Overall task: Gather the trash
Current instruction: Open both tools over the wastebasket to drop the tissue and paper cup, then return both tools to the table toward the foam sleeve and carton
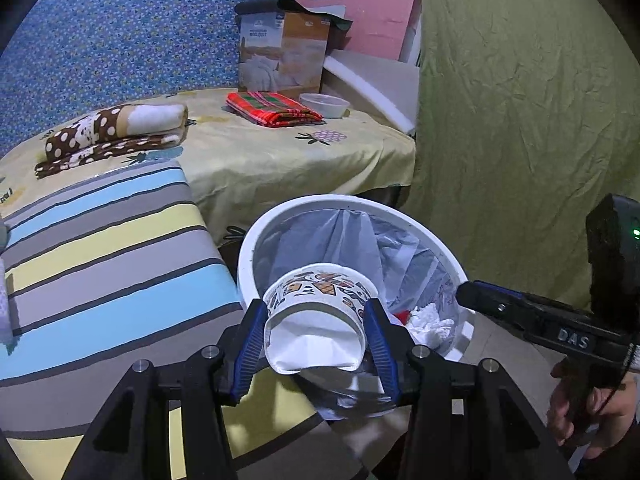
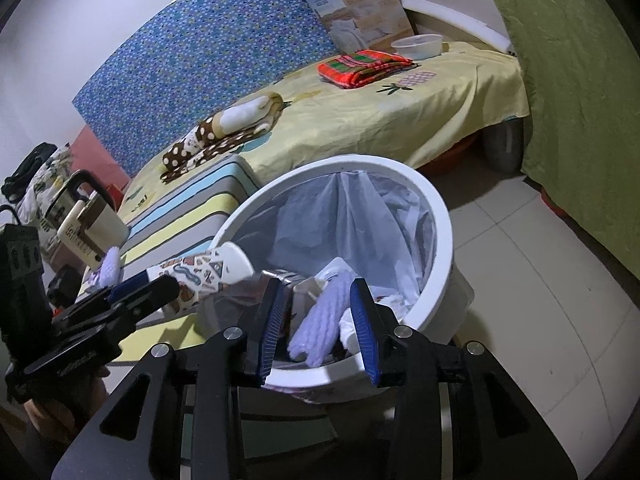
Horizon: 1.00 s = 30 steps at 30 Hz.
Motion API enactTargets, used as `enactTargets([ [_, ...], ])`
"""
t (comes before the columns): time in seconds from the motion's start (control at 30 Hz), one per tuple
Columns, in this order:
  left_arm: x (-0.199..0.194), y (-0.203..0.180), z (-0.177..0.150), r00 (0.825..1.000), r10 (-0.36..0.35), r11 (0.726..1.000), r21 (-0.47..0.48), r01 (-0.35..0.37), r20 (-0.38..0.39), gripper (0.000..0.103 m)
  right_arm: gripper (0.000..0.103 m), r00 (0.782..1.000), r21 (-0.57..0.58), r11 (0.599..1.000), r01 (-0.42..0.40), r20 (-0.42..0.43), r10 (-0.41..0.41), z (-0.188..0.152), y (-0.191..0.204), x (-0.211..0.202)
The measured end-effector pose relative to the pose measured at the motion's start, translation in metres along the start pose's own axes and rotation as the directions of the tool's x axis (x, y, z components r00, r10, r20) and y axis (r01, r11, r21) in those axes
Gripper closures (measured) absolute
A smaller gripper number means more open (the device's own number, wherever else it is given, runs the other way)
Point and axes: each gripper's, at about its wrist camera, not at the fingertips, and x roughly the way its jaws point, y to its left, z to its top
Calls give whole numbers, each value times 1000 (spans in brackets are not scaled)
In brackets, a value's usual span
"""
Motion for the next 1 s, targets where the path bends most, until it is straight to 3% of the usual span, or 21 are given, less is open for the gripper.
enactTargets([
  [0.4,-7,-5,0,1000,-18,1000,2,18,14,53,66,1000,-18,1000,-10,15,10,-3,6,-9],
  [1.0,-68,27,-40,994,101,992,-83,-98,36,53,66,992,-121,985,-126,-27,123,-19,54,-11],
])
